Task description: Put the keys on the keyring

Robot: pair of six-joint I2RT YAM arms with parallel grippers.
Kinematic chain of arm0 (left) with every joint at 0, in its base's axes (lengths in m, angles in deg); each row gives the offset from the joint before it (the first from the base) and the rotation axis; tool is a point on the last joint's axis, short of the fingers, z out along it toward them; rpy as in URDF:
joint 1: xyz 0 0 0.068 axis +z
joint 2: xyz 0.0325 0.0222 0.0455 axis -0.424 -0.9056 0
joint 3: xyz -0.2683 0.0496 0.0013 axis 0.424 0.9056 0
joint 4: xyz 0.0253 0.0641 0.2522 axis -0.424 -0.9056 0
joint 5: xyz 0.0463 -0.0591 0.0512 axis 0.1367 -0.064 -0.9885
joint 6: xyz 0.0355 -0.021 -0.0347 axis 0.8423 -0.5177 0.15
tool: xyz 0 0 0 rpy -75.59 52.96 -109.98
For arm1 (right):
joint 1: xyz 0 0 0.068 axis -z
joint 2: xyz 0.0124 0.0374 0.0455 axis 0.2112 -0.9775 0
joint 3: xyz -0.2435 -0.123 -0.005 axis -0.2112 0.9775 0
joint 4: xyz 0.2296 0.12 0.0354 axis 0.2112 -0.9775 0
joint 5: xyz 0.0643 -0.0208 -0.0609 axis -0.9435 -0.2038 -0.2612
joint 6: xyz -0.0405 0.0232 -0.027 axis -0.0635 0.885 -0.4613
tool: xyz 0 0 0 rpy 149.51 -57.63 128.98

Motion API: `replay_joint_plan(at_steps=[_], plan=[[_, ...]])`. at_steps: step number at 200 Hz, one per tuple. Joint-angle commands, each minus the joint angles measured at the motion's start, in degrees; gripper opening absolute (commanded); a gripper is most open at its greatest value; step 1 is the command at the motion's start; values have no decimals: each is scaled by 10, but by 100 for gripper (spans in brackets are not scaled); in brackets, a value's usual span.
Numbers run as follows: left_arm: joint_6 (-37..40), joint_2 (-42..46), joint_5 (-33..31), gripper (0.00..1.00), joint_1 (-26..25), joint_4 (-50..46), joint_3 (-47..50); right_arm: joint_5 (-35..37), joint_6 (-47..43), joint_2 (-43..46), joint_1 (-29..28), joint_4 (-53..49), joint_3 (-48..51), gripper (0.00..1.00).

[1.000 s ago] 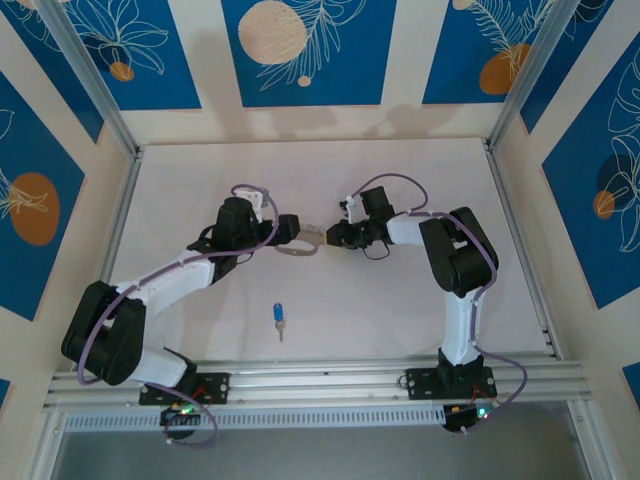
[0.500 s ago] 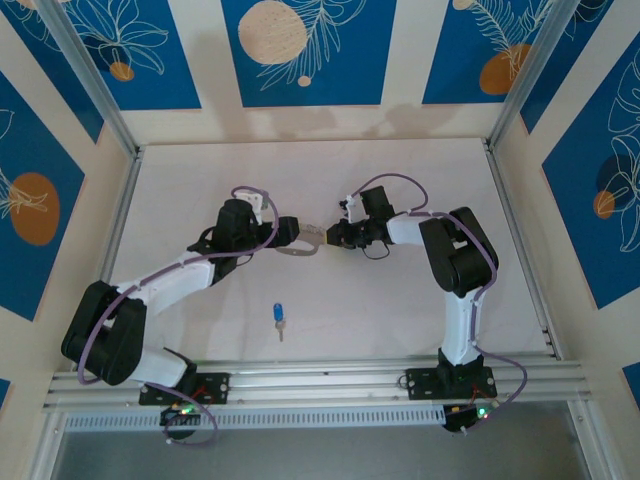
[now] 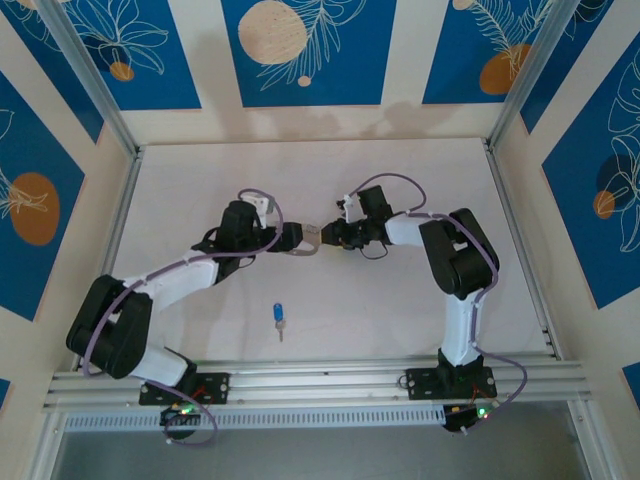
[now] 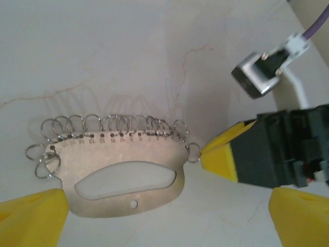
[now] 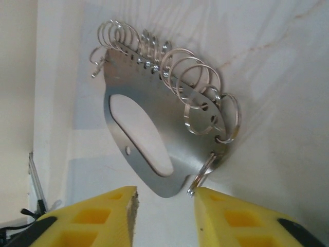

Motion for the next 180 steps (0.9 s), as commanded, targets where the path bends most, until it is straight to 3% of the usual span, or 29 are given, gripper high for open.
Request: replay_joint_plan(at_steps=[1, 35, 92, 147, 180], plan=[[28, -13, 11, 100, -15, -14, -19, -8, 10, 38, 3, 10, 10, 44], [52, -35, -7, 97, -36, -31, -35, 17, 27, 70, 29, 11, 43, 60], [118, -112, -82, 87, -102, -120, -133, 86, 68, 144, 83, -3, 132, 60], [213, -244, -240, 77, -189, -260, -299, 131, 96, 212, 124, -7, 217, 61], [229, -315, -307, 68, -216, -325, -382, 133, 101, 238, 151, -5, 246, 61]])
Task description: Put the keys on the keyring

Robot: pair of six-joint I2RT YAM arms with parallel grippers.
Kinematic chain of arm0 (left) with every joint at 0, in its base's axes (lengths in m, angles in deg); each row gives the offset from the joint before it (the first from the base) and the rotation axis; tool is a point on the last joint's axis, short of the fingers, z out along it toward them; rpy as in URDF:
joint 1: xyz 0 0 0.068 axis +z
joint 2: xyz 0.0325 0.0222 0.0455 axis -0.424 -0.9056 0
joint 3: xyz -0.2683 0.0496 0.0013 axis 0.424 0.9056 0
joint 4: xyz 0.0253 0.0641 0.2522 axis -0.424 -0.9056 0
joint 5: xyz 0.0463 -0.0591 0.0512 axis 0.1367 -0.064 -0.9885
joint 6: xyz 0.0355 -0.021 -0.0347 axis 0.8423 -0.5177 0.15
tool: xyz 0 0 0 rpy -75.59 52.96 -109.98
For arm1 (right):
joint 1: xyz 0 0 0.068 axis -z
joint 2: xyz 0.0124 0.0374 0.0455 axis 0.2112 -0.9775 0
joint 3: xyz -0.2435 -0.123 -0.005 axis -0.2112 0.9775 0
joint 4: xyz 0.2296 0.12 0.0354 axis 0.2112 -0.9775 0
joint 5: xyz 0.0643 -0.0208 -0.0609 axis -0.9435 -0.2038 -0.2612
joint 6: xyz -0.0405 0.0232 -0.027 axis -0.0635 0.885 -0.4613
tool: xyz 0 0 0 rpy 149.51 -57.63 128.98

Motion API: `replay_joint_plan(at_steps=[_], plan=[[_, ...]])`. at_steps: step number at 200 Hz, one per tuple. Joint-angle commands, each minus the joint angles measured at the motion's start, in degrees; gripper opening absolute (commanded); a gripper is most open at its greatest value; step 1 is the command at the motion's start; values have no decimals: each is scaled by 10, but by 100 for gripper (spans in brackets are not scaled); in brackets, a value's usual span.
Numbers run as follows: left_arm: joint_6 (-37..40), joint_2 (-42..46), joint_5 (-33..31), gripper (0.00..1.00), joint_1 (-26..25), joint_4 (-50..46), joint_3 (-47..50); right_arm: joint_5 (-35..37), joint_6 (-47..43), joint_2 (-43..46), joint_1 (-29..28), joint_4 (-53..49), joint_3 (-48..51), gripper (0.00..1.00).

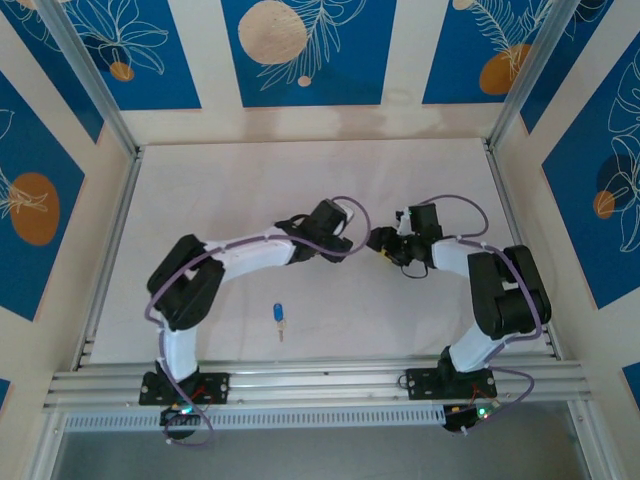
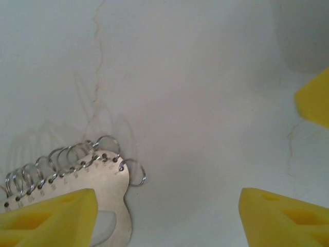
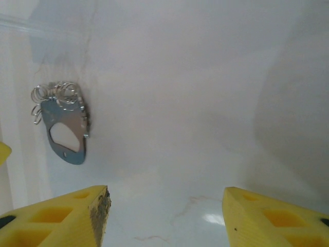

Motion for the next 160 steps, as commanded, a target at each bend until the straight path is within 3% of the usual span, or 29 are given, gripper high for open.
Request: replay_joint_plan(at_steps=[1, 26, 160], plan=[[33, -40, -88, 67, -16, -90, -50, 10, 13, 24, 17, -7, 18, 61], [29, -65, -112, 61, -22, -99, -74, 6, 10, 34, 25, -5, 27, 61], [29, -141, -144, 51, -22, -120, -138, -8, 11, 37, 24, 7, 32, 61]])
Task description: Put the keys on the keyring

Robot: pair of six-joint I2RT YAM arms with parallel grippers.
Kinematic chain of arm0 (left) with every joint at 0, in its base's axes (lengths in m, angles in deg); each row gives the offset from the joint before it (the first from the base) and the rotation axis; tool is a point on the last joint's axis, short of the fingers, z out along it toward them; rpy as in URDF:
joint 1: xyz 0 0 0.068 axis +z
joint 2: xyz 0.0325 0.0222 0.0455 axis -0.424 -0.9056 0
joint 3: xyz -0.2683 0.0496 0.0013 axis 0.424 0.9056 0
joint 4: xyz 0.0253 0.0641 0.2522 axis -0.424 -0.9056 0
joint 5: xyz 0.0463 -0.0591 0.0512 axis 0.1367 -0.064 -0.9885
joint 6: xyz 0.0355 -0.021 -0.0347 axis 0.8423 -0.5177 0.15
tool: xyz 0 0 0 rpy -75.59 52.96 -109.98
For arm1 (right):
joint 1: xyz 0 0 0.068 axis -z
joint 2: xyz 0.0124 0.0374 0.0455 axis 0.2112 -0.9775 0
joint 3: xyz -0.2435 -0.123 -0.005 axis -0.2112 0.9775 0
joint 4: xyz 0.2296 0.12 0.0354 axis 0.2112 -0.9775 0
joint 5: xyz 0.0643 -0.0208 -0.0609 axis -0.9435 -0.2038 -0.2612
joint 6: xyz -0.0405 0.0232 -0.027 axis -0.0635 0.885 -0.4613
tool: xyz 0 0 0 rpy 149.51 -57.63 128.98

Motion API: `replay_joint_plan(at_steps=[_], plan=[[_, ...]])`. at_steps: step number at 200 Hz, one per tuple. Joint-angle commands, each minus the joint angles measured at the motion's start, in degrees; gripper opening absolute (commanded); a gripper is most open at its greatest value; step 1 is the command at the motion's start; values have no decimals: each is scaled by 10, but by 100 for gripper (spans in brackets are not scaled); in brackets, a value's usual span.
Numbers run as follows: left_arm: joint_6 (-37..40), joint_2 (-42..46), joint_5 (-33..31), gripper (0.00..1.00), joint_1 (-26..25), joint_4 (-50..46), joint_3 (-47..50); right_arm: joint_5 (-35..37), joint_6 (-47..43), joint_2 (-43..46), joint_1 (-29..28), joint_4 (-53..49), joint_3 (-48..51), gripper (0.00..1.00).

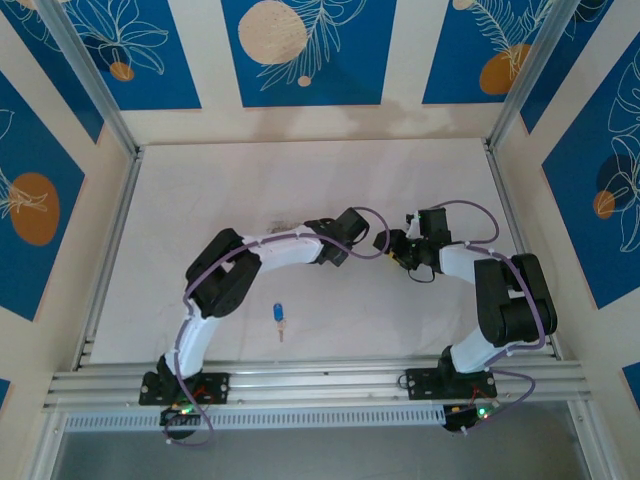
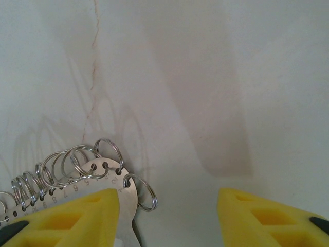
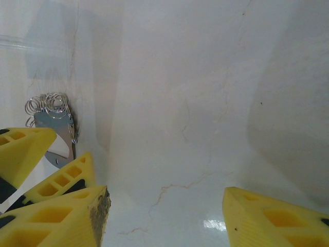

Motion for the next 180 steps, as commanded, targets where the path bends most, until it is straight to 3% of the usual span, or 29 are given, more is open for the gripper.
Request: replay_joint_plan(at_steps=[1, 122, 180], plan=[[4, -16, -26, 51, -3, -23, -24, -14, 7, 13, 0, 5, 6, 61], [-16, -29, -22, 41, 21, -21, -16, -12, 6, 14, -8, 2, 0, 61], [-16, -28, -22, 32, 28, -20, -11, -9, 5, 13, -9, 2, -1, 61]])
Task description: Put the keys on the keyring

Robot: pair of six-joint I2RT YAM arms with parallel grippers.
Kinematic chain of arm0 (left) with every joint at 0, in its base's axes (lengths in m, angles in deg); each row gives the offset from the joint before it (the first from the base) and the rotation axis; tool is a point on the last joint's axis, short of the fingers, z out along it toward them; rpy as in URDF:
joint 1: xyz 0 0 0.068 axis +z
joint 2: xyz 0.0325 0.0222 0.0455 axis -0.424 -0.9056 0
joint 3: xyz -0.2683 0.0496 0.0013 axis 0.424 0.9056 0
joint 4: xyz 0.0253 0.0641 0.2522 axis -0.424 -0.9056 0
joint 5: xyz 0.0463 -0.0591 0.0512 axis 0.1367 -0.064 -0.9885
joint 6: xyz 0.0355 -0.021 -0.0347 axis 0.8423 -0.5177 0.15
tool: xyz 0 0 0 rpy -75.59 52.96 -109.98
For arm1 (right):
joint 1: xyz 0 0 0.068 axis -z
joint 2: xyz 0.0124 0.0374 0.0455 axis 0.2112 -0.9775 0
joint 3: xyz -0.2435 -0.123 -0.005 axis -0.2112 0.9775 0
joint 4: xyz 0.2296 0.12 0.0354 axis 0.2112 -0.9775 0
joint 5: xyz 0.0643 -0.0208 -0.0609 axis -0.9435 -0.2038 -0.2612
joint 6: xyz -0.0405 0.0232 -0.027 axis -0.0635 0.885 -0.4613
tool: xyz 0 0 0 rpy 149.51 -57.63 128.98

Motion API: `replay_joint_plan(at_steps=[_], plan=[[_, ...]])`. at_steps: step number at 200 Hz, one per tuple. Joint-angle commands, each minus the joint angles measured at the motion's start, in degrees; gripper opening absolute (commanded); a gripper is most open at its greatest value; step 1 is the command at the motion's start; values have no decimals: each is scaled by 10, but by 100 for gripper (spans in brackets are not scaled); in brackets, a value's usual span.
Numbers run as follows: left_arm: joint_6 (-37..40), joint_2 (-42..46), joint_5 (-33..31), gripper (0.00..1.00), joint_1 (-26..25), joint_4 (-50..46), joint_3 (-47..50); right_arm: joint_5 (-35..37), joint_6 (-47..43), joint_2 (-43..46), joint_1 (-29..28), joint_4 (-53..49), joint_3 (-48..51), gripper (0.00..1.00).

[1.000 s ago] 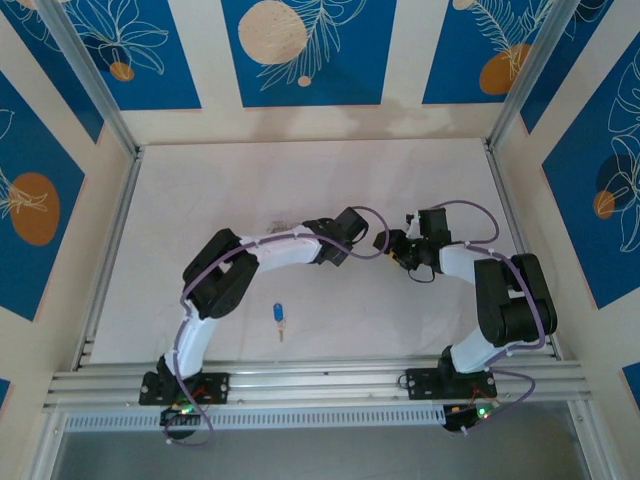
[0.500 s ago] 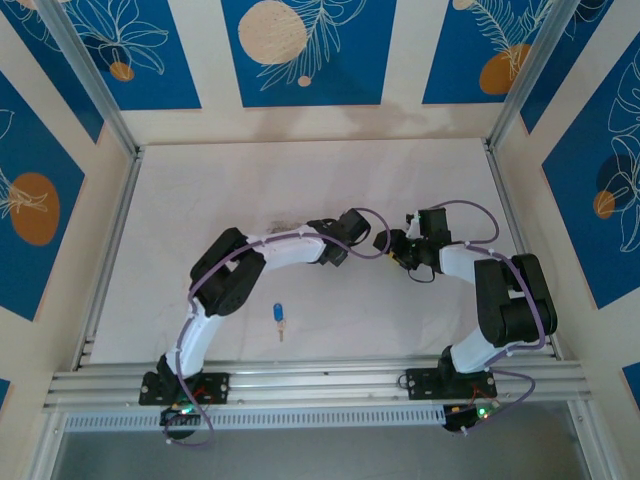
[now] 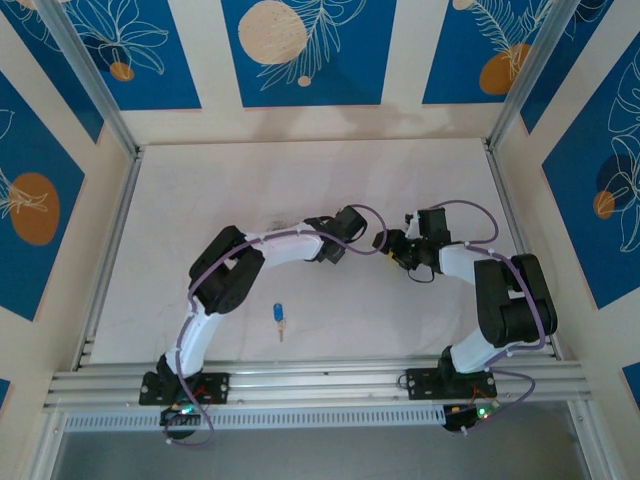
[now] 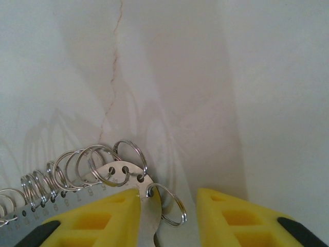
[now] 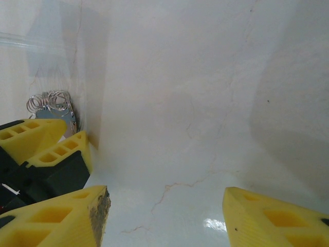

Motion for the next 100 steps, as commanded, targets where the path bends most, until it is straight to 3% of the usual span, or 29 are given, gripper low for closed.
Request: replay_joint_plan(at_steps=[1, 35, 70, 100], plan=[[-3, -9, -3, 31, 10, -10, 2, -9, 6, 11, -5, 3, -1, 61], [-3, -8, -4, 21, 11, -8, 2, -8, 6, 9, -6, 4, -2, 61], [0, -3, -10, 0, 12, -9, 2, -8, 7, 12, -8, 3, -2, 61], [12, 26, -15, 0, 13, -4, 10, -4, 9, 14, -13, 3, -5, 61]])
